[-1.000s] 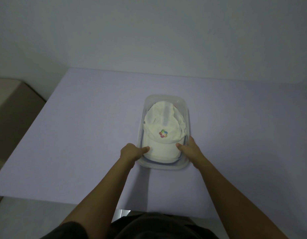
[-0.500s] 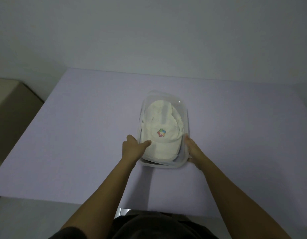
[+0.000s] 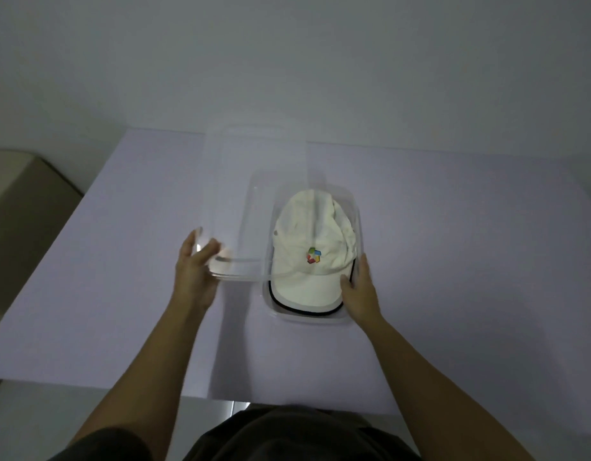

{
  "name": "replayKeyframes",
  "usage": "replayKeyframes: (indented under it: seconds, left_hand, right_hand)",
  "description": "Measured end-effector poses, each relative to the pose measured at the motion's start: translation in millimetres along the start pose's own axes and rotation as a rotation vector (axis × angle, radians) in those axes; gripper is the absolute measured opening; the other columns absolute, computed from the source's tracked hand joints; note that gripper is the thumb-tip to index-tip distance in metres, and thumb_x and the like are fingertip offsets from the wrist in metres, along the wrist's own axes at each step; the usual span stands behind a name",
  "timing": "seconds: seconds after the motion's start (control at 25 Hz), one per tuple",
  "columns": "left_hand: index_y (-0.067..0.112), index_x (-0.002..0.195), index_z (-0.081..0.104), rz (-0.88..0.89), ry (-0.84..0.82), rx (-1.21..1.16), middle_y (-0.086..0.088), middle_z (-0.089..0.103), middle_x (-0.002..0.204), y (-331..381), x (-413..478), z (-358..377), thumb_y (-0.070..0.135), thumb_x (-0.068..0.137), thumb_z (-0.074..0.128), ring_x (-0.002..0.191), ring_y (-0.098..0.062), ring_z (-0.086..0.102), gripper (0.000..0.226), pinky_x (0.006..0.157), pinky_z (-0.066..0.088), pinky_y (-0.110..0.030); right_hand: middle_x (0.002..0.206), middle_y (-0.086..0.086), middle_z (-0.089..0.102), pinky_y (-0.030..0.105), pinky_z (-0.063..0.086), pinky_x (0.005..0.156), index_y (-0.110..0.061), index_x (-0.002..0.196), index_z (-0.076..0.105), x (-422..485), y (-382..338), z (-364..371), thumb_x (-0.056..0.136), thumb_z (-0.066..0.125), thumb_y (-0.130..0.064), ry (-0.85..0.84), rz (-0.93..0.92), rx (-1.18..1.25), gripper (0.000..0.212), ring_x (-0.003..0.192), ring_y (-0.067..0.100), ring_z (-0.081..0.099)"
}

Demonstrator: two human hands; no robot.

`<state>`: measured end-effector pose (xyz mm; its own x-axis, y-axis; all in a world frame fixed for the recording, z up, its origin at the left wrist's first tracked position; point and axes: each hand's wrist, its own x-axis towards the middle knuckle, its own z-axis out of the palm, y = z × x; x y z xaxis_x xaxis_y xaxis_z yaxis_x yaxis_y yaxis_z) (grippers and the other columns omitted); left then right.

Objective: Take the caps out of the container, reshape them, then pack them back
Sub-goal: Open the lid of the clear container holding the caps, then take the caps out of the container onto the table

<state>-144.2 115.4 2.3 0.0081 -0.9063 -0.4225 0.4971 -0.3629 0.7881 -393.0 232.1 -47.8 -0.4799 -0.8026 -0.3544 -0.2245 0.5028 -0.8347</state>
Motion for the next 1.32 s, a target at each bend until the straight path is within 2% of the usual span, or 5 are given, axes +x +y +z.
replayKeyframes:
  seconds: [0.32,0.52,0.8,1.16,1.32]
  left_hand:
    - [0.022,0.093,0.049,-0.139,0.081,0.079,0.004,0.061,0.057,25.1,44.8,-110.9,0.001,0.093,0.046,0.051,-0.008,0.061,0.021,0.057,0.055,-0.018]
    - [0.014,0.116,0.053,-0.22,0.124,0.27,-0.01,0.065,0.082,4.5,64.1,-137.5,0.003,0.087,0.058,0.071,-0.024,0.065,0.032,0.074,0.056,-0.04]
    - [-0.003,0.12,0.053,0.123,0.352,1.139,-0.026,0.06,0.11,-23.6,66.7,-139.2,0.031,0.091,0.053,0.102,-0.043,0.057,0.045,0.092,0.046,-0.049]
    - [-0.015,0.124,0.043,0.209,0.498,1.201,-0.037,0.05,0.121,-55.1,55.8,-126.2,0.011,0.097,0.038,0.116,-0.05,0.046,0.038,0.099,0.035,-0.054]
    - [-0.008,0.142,0.025,0.201,0.545,1.277,-0.03,0.028,0.148,-57.0,50.8,-111.2,0.015,0.099,0.036,0.138,-0.041,0.025,0.05,0.11,0.022,-0.053]
  right_hand:
    - [0.135,0.013,0.054,0.039,0.042,0.095,-0.026,0.149,0.016,11.4,14.4,18.2,0.099,0.036,-0.014,0.243,0.026,-0.145,0.055,0.117,0.033,0.054]
    - [0.133,0.014,0.055,0.039,0.043,0.093,-0.026,0.149,0.017,11.3,15.1,22.8,0.098,0.035,-0.014,0.269,0.043,-0.181,0.055,0.114,0.034,0.055]
    - [0.131,0.012,0.057,0.039,0.043,0.092,-0.029,0.149,0.017,10.8,12.4,24.4,0.099,0.035,-0.016,0.274,0.077,-0.169,0.054,0.113,0.033,0.056]
    - [0.128,0.013,0.058,0.043,0.044,0.094,-0.028,0.148,0.018,9.2,12.5,26.0,0.1,0.032,-0.021,0.264,0.072,-0.135,0.051,0.112,0.034,0.056]
    - [0.141,0.012,0.047,0.043,0.039,0.1,-0.023,0.149,0.018,6.8,8.9,24.8,0.101,0.03,-0.023,0.245,0.066,-0.133,0.049,0.125,0.033,0.048]
